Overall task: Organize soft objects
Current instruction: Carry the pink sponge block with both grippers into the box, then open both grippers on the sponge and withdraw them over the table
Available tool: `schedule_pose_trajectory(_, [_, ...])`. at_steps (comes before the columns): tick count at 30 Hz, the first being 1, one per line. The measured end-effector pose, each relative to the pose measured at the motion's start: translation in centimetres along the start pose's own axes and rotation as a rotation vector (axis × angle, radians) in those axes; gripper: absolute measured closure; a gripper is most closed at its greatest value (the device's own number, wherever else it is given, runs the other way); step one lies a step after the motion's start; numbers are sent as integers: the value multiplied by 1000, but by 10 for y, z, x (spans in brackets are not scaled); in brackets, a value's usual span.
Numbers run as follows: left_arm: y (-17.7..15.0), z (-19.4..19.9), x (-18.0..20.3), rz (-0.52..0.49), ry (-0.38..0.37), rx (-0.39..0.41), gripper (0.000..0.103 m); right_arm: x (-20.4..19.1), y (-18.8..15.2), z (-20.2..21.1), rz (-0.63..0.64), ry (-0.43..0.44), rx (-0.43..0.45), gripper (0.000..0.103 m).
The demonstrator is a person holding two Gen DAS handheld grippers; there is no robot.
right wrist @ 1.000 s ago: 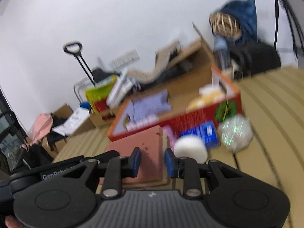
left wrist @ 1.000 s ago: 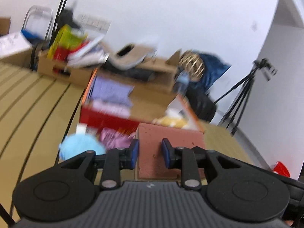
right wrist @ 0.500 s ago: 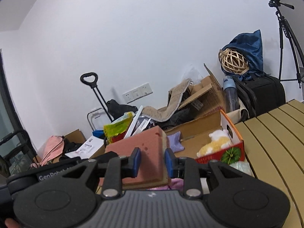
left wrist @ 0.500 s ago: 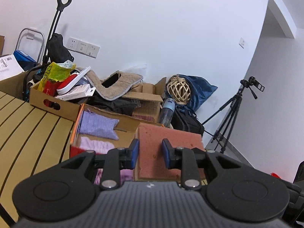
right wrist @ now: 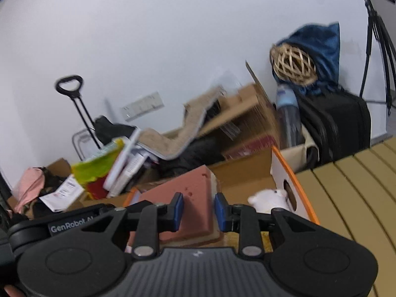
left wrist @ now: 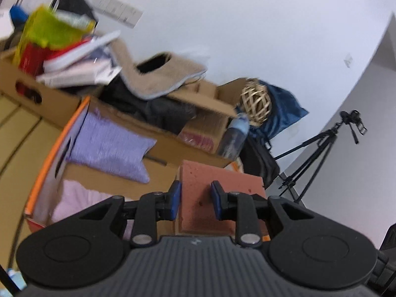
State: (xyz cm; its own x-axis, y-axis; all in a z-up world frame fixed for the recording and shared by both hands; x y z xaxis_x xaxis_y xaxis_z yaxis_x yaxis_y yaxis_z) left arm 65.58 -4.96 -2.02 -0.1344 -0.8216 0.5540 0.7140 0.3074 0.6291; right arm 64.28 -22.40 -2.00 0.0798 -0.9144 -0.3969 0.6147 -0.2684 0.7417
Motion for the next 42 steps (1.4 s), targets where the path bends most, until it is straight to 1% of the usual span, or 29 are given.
schedule_pose_trajectory(2, [-4,-14,-13,18,30,-31,77,3,-6,-18,7,-22,-25,76])
schedule_pose_trajectory(5, [-9,-27,-27,-7,100,-66,77,0,-18,-44,48,-38,-78,76])
schedule_pose_trajectory(6, [-11,-32,-33,-7,126,-97,77,-2,-23,-53,63,-43,-106,76])
schedule_pose_trajectory(8, [-16,-36,-42,-1,143,-130,77,-6,-32,-63,91,-65,-144,76])
schedule_pose_trajectory(9, [-16,-36,-41,-34,168,-132,77,-8,-35,-67,100,-71,-160,76])
schedule_pose_trajectory(10, [-16,-34,-42,-68,208,-134,77,-9,-38,-70,98,-55,-183,76])
schedule_pose_trajectory(11, [-16,-31,-42,-83,228,-139,77,-9,-40,-73,81,-28,-210,76])
schedule_pose_trajectory(12, [-17,-30,-43,-91,232,-146,77,-7,-42,-77,61,3,-235,76])
schedule_pose_trajectory(13, [-17,-30,-44,-91,220,-151,77,-6,-42,-78,60,18,-237,76])
schedule_pose_trajectory(15, [-19,-32,-44,-103,209,-154,77,-2,-41,-78,32,29,-244,76])
schedule_pose_trajectory(17, [-23,-35,-38,-126,215,-164,77,0,-42,-78,37,1,-249,76])
schedule_pose_trajectory(19, [-27,-40,-33,-151,241,-166,78,1,-44,-79,62,-38,-252,77])
schedule_pose_trajectory(22, [-26,-43,-33,-150,231,-176,76,3,-46,-80,92,-43,-258,79])
schedule_pose_trajectory(23, [-26,-42,-34,-142,226,-175,74,3,-45,-79,97,-42,-259,78])
schedule_pose_trajectory(24, [-25,-39,-35,-126,218,-166,74,3,-44,-76,98,-37,-256,77])
schedule_pose_trajectory(25, [-24,-34,-34,-120,210,-160,72,3,-43,-72,92,-28,-251,73])
schedule_pose_trajectory(26, [-23,-32,-33,-125,209,-161,69,4,-41,-69,85,-22,-244,68])
schedule_pose_trajectory(27, [-22,-29,-32,-132,212,-166,66,5,-38,-63,78,-19,-231,64])
schedule_pose_trajectory(28, [-22,-25,-31,-136,214,-167,61,5,-35,-57,70,-18,-214,56])
schedule_pose_trajectory(29, [-20,-20,-30,-137,211,-158,60,6,-32,-51,62,-8,-203,50])
schedule_pose_trajectory(33, [-14,10,-22,-147,225,-100,60,2,-21,-18,57,-18,-131,49])
schedule_pose_trajectory(35, [-13,35,-13,-169,241,-53,60,-3,-14,5,57,-11,-85,49])
schedule_pose_trajectory(38, [-17,88,7,-240,293,39,60,-13,-8,52,63,11,-12,49])
schedule_pose_trajectory(39, [-23,108,14,-264,300,76,60,-17,-7,70,75,11,14,48])
schedule_pose_trajectory(41, [-40,144,25,-317,306,126,55,-27,-10,107,126,-7,77,47])
schedule_pose_trajectory(42, [-53,165,29,-347,322,153,54,-30,-17,128,149,-13,107,44])
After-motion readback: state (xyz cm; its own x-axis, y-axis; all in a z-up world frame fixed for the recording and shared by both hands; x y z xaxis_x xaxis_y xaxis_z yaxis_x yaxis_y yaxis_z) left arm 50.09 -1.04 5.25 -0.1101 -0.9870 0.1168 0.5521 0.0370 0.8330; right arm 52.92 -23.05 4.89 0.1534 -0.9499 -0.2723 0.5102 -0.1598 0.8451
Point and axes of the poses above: each gripper's, at about its wrist camera, not at the fingertips, and z roughly against the way its jaws point, x to its right, y to its top, the point moved 7 cm from there along -z, roughly the way its jaws point, and after that the axes turned 8 degrees about -x, right-handed, at the moved point
